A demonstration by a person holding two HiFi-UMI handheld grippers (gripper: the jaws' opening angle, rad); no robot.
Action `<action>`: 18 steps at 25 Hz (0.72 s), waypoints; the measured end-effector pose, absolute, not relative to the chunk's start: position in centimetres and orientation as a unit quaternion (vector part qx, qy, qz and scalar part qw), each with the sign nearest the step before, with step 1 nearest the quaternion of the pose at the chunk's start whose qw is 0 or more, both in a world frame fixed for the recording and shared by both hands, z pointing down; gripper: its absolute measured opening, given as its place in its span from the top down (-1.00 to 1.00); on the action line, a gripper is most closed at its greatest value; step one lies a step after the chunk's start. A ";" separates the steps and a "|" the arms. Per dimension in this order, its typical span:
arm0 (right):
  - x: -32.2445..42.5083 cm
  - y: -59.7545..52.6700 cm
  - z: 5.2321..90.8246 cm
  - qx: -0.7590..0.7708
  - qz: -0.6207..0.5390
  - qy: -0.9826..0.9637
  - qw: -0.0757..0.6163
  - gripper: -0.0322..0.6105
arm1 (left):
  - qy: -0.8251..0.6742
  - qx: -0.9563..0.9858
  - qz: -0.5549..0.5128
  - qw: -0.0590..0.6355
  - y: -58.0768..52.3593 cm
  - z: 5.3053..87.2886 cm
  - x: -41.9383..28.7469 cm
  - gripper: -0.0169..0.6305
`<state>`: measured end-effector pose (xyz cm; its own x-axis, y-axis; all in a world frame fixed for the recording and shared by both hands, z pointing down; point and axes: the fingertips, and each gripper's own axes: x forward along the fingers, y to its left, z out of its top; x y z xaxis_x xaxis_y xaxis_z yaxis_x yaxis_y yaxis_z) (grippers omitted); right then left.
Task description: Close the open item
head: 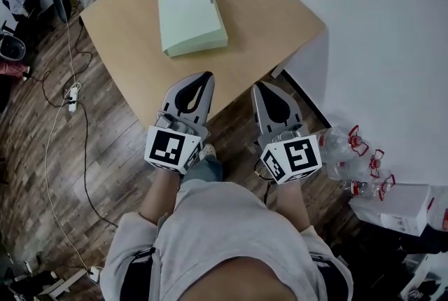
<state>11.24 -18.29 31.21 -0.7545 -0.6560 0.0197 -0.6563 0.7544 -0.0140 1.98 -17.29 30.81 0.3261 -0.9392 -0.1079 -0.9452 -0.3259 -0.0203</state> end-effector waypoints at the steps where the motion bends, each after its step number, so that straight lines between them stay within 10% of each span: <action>1: 10.9 -19.2 31.2 0.352 0.012 -0.936 0.005 0.87 | 0.580 -0.813 0.038 0.040 -18.2 30.8 1.5 0.90; 18: 2.9 -28.5 31.8 0.349 0.014 -0.937 0.010 0.87 | 0.585 -0.809 0.038 0.040 -27.1 31.9 -6.5 0.90</action>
<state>2.95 -28.53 31.82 -0.7561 -0.6539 0.0289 -0.6544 0.7559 -0.0183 -6.53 -27.07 31.87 0.3118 -0.9439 -0.1090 -0.9500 -0.3115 -0.0199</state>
